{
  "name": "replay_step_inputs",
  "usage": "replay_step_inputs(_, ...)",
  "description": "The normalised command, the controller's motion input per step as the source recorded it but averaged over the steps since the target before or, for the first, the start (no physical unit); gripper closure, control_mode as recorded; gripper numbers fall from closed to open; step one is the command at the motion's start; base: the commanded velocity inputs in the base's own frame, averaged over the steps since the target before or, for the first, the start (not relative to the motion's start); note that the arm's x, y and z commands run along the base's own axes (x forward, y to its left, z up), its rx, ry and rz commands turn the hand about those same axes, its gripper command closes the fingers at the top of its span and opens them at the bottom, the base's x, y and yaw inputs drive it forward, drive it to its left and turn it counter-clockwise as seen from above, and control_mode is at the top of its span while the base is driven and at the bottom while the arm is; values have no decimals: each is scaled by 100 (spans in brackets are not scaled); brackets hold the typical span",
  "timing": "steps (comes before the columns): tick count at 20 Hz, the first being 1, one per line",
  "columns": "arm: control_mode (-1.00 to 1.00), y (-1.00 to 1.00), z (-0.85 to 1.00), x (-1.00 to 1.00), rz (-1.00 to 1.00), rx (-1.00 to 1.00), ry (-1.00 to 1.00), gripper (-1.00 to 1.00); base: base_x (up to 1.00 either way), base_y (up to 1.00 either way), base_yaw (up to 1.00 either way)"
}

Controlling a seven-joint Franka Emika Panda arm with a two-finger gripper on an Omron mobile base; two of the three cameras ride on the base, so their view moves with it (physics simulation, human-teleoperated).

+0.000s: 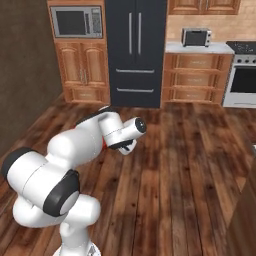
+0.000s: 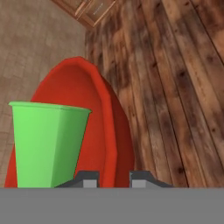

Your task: Place the cup inside the bowl on the dining table and move the bowl to any counter.

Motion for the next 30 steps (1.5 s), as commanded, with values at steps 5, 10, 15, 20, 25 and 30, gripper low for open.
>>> replay_step_inputs(5,100,0,0,0,0,0,0,100,73,41,0)
replay_step_inputs(10,100,0,0,0,0,0,0,100,75,43,0)
replay_step_inputs(15,100,0,0,0,0,0,0,100,72,46,0)
replay_step_inputs(20,100,0,0,0,0,0,0,100,70,47,0)
replay_step_inputs(25,100,0,0,0,0,0,0,100,70,42,0)
replay_step_inputs(30,100,0,0,0,0,0,0,100,72,51,0)
